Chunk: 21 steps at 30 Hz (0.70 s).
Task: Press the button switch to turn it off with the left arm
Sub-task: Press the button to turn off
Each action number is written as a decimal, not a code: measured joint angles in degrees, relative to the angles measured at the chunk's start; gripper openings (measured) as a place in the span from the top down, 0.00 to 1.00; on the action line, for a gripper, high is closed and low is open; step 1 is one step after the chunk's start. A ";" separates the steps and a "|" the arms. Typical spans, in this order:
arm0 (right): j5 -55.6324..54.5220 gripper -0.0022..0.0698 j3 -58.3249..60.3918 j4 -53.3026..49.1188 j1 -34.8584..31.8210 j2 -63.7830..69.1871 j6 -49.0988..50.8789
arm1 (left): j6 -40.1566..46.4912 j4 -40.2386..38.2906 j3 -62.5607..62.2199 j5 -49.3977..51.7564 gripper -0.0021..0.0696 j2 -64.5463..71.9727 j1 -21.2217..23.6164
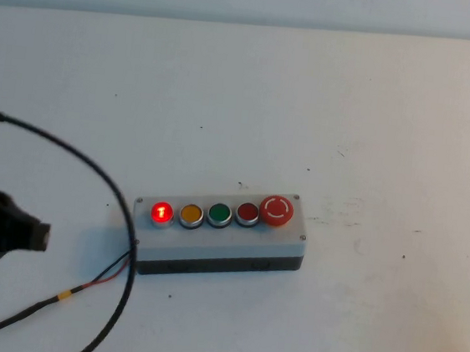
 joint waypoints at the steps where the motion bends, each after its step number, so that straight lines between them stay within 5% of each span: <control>1: 0.00 0.99 0.00 0.00 0.00 0.00 0.00 | 1.62 -1.04 -2.14 0.34 0.97 3.85 -0.55; 12: 0.00 0.99 0.00 0.00 0.00 0.00 0.00 | 5.74 0.37 -22.66 3.64 0.97 35.75 -12.23; 21: 0.00 0.99 0.00 0.00 0.00 0.00 0.00 | 6.08 0.99 -31.98 4.80 0.97 46.22 -12.99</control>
